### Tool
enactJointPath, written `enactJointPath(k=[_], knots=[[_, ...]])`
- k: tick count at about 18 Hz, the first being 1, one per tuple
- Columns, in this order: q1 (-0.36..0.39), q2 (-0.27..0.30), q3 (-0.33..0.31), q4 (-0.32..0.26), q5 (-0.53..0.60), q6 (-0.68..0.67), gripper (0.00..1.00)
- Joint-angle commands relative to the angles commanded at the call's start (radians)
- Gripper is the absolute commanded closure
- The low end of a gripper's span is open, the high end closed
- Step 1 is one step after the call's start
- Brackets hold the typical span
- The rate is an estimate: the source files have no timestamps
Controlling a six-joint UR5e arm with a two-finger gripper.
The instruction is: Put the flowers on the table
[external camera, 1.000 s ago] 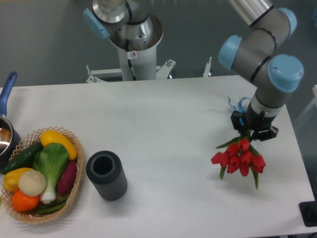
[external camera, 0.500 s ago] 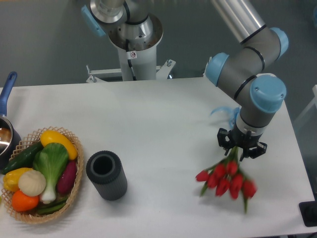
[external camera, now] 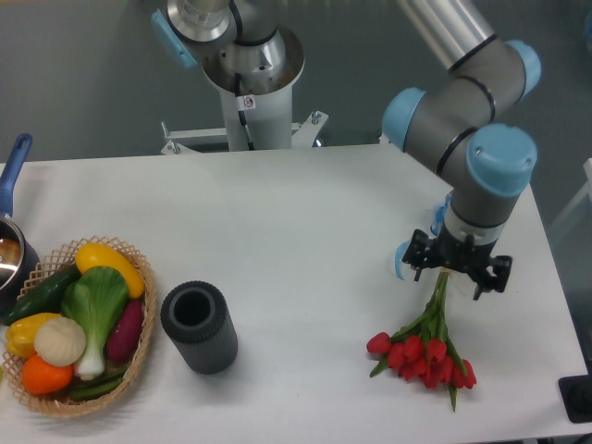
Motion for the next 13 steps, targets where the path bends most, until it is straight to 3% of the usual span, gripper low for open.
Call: enactJointPath(k=[4,13], knots=[[0.052,0.040,0.000,0.009,0.000,0.067,0.00],[0.086,0.040,-0.047,0.011,0.018,0.143,0.00]])
